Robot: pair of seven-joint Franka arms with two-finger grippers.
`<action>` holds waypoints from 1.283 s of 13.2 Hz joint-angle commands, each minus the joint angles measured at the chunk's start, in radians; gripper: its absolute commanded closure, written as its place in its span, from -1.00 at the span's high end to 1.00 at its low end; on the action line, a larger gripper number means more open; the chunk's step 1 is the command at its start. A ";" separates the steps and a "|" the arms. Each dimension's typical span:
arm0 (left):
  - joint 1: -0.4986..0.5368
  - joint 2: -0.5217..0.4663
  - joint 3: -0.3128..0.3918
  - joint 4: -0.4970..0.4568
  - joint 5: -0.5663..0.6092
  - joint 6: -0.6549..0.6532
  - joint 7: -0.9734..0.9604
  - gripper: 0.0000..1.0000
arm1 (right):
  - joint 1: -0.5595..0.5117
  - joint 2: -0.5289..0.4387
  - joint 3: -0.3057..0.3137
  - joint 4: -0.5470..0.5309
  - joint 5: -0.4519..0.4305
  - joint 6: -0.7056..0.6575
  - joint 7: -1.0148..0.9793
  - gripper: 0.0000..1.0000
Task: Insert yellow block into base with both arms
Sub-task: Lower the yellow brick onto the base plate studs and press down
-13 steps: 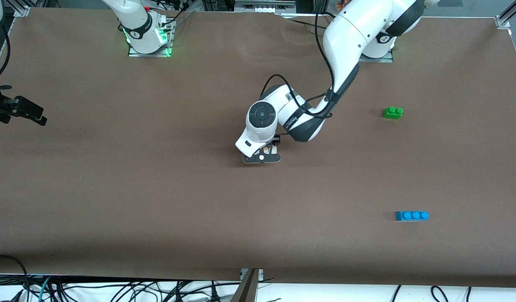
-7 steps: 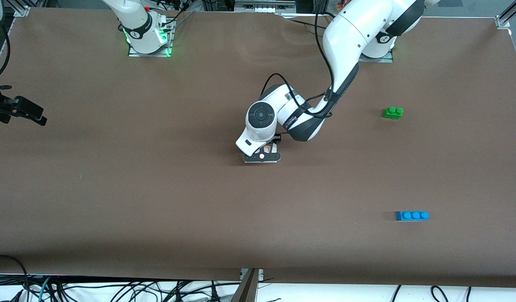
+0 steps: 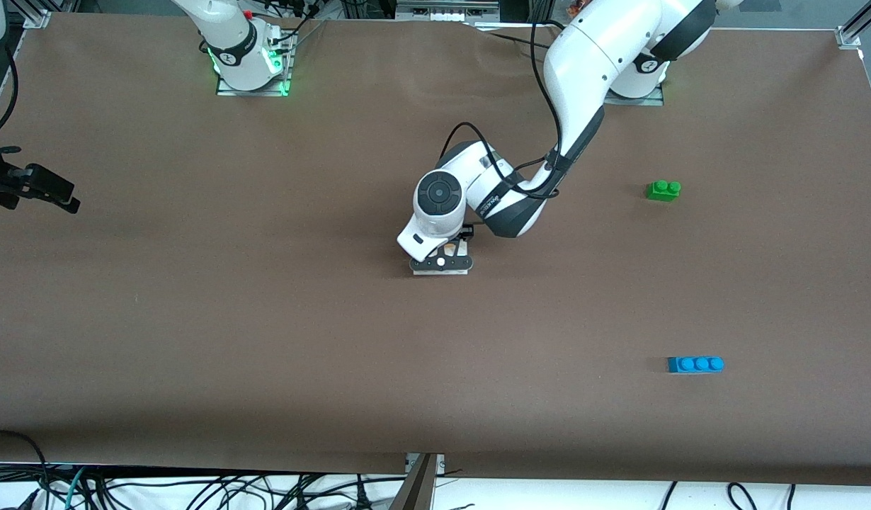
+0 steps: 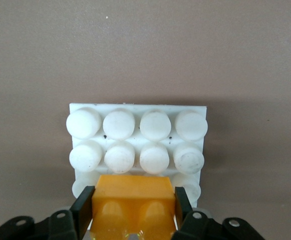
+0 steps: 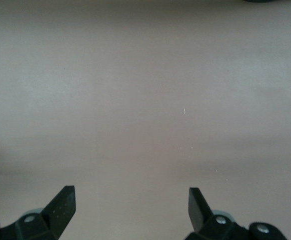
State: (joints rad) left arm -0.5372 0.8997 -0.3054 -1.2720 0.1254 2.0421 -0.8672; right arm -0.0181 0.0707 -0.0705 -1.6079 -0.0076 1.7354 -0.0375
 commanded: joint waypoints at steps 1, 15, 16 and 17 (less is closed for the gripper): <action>0.002 -0.013 0.005 -0.023 0.025 0.003 0.010 -0.35 | 0.001 0.008 -0.002 0.022 0.001 -0.013 0.007 1.00; 0.009 -0.005 0.009 -0.058 0.033 0.128 0.048 1.00 | 0.001 0.008 -0.002 0.023 0.000 -0.013 0.005 1.00; 0.013 -0.007 0.009 -0.058 0.033 0.127 0.051 1.00 | 0.001 0.009 -0.002 0.023 -0.002 -0.013 0.005 1.00; 0.020 -0.013 0.009 -0.058 0.031 0.121 0.054 1.00 | 0.001 0.009 -0.002 0.023 0.000 -0.011 0.004 1.00</action>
State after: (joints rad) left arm -0.5308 0.9036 -0.2934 -1.3147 0.1254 2.1577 -0.8229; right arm -0.0181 0.0708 -0.0705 -1.6079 -0.0076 1.7354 -0.0374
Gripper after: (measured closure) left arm 0.000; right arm 0.000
